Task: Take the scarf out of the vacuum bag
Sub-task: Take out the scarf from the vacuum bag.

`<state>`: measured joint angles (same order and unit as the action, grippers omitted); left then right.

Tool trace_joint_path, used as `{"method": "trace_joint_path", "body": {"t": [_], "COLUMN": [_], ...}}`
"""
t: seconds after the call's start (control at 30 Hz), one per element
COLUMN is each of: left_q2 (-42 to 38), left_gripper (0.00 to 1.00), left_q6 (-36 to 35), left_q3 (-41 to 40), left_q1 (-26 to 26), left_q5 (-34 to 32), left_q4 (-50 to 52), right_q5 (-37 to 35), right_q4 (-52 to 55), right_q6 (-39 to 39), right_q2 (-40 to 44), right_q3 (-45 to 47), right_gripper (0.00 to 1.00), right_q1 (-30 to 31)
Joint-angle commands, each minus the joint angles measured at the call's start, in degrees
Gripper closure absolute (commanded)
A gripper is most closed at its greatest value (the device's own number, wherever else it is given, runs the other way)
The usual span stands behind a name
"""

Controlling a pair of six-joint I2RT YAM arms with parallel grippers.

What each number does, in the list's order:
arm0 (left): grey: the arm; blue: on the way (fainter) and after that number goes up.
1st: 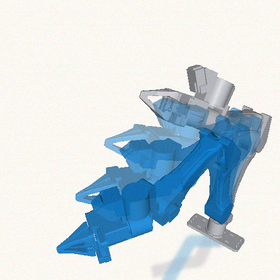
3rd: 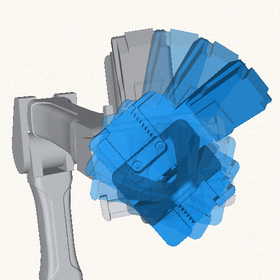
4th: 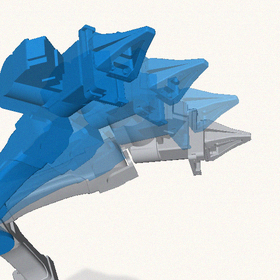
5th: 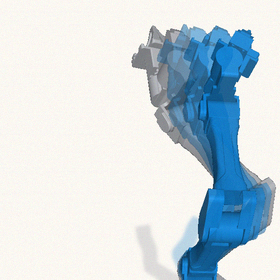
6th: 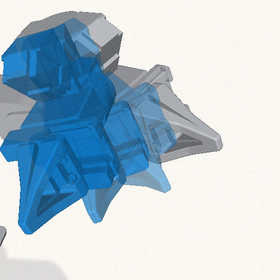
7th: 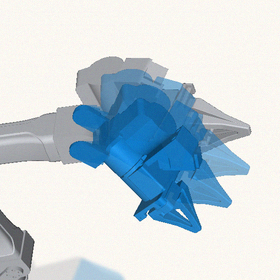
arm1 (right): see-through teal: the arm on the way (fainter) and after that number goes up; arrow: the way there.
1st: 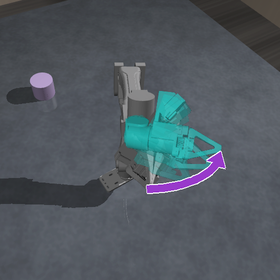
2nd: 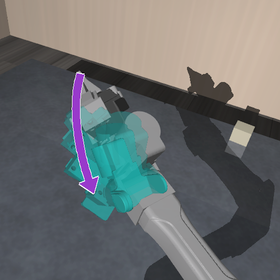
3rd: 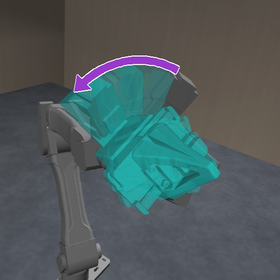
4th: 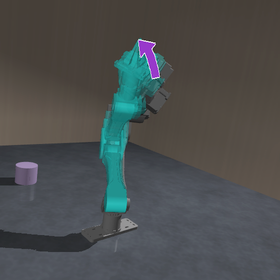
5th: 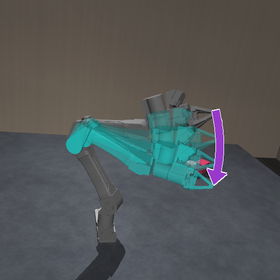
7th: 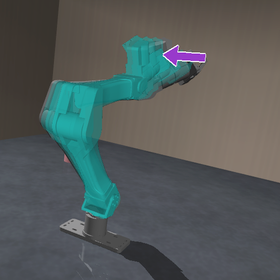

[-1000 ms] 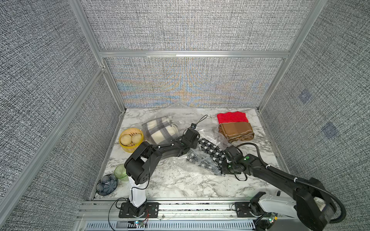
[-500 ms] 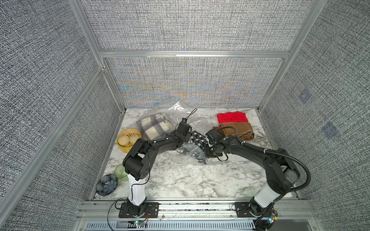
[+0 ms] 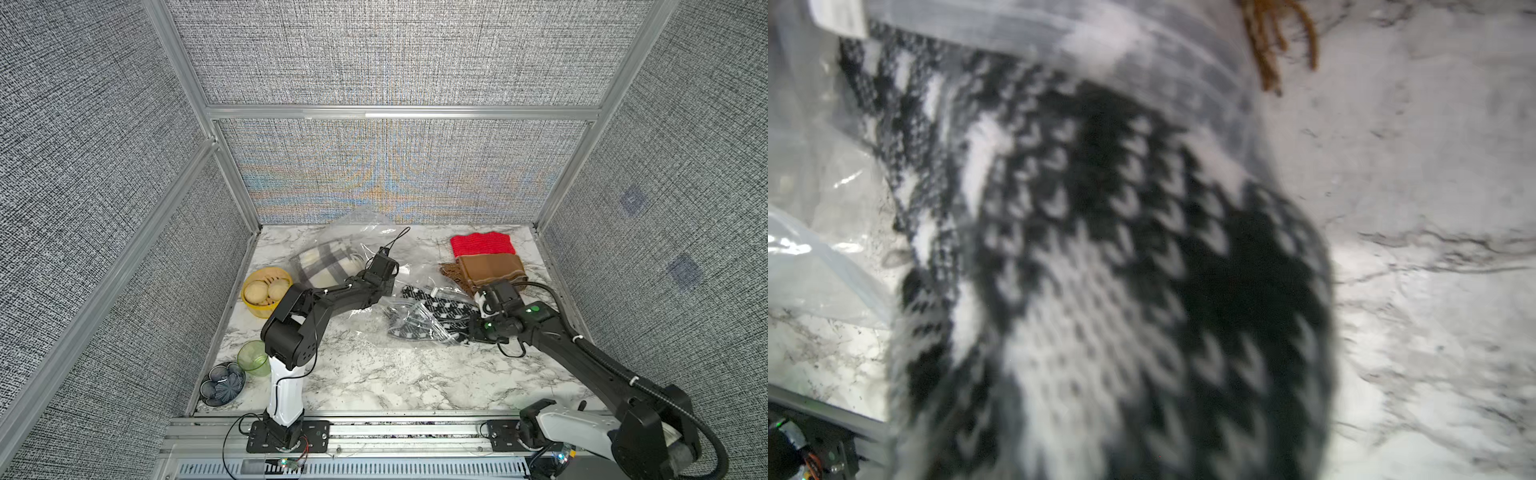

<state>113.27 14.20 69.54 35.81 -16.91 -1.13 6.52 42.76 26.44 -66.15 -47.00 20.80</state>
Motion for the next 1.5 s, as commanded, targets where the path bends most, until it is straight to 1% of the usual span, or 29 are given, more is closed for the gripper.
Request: {"method": "trace_joint_path", "body": {"t": [0.0, 0.07, 0.13, 0.2, 0.27, 0.33, 0.4, 0.43, 0.5, 0.53, 0.6, 0.67, 0.7, 0.73, 0.8, 0.83, 0.87, 0.9, 0.97, 1.07, 1.17, 1.2, 1.27, 1.3, 1.47], "left_q2": [-0.87, -1.32, -2.23, -3.32, -4.51, -6.34, -8.10, -8.91, -10.06, -10.46, -11.26, -12.17, -12.50, -13.10, -14.70, -16.15, -17.51, -19.28, -22.79, -28.89, -33.94, -34.88, -34.82, -33.50, -24.63], "left_gripper": [1.00, 1.00, 1.00, 1.00, 1.00, 1.00, 1.00, 1.00, 1.00, 1.00, 1.00, 1.00, 0.87, 0.68, 0.34, 0.11, 0.04, 0.00, 0.00, 0.00, 0.00, 0.00, 0.00, 0.00, 0.00], "left_q6": [0.41, 0.44, 0.65, 0.91, 1.18, 2.36, 2.42, 2.40, 2.42, 2.37, 2.00, 1.53, 1.19, 0.86, 0.61, 0.66, 0.67, 0.88, 1.71, 2.28, 1.81, 1.86, 1.93, 2.06, 3.27], "left_q3": [-0.70, -1.37, -2.69, -3.90, -4.62, -4.98, -5.30, -5.42, -5.54, -5.33, -4.68, -4.39, -4.52, -4.93, -7.36, -9.12, -10.74, -12.55, -15.22, -17.91, -20.26, -20.84, -20.72, -20.09, -17.83], "left_q1": [-0.48, -0.45, -0.48, -0.48, -0.43, -0.43, -0.47, -0.48, -0.48, -0.48, -0.48, -0.41, -0.48, -0.41, -0.55, -0.69, -0.95, -1.29, -2.09, -2.83, -3.11, -3.12, -3.80, -4.63, -7.72], "left_q5": [-3.92, -3.26, -1.63, 1.25, 5.50, 10.53, 15.00, 16.44, 17.76, 17.95, 17.86, 17.06, 16.97, 17.10, 16.87, 16.29, 15.96, 15.94, 16.64, 17.67, 13.74, 10.38, 5.66, 4.96, 7.06], "left_q4": [0.99, 0.67, -0.40, -1.80, -2.60, -2.24, -2.99, -3.13, -3.38, -3.15, -1.51, -0.04, 0.51, 0.53, -0.94, -2.37, -4.04, -6.08, -8.48, -7.70, -7.12, -6.84, -5.57, -4.92, -6.56], "right_q5": [1.50, 1.13, 0.99, 0.18, 0.90, 1.08, 0.78, -0.54, -1.19, -0.18, 2.04, 2.07, 1.82, 1.57, 1.56, 1.63, 1.68, 1.77, 2.32, 3.71, 4.22, 4.82, 5.96, 6.51, 6.52], "right_q4": [3.59, 0.96, 0.57, 0.27, -3.05, -8.28, -11.12, -11.59, -13.23, -14.99, -17.59, -17.36, -16.28, -15.15, -13.76, -13.03, -12.17, -10.95, -9.12, -6.28, -5.48, -5.66, -6.13, -6.61, -6.44], "right_q6": [-1.20, -0.56, -0.54, -0.73, -0.27, 1.09, 2.38, 3.47, 5.01, 5.76, 6.16, 5.30, 4.81, 4.43, 4.22, 4.16, 4.00, 3.82, 3.18, 1.44, -0.34, -0.95, -1.74, -1.89, -2.98], "right_q2": [2.78, 3.10, 0.79, -2.26, -3.85, -5.23, -8.43, -10.67, -14.58, -16.63, -20.16, -23.21, -24.55, -25.23, -24.77, -23.84, -23.15, -22.35, -20.93, -18.73, -17.02, -16.82, -16.44, -16.11, -14.64], "right_q3": [1.18, 2.21, 2.35, 2.25, 3.71, 5.23, 4.01, 2.73, 0.48, -0.20, -1.79, -4.46, -5.89, -6.91, -7.15, -6.91, -6.60, -6.43, -5.83, -4.61, -3.01, -2.59, -2.04, -1.67, -1.66], "right_gripper": [1.00, 1.00, 1.00, 1.00, 1.00, 1.00, 1.00, 1.00, 1.00, 1.00, 1.00, 1.00, 1.00, 1.00, 1.00, 1.00, 1.00, 1.00, 1.00, 1.00, 1.00, 1.00, 1.00, 1.00, 1.00], "right_q1": [-2.91, -3.13, -3.13, -3.05, -2.89, -0.08, 4.40, 6.62, 9.84, 10.53, 11.16, 11.22, 11.28, 11.20, 11.15, 11.04, 10.71, 10.16, 9.18, 7.56, 5.61, 5.06, 4.63, 4.64, 4.26]}}
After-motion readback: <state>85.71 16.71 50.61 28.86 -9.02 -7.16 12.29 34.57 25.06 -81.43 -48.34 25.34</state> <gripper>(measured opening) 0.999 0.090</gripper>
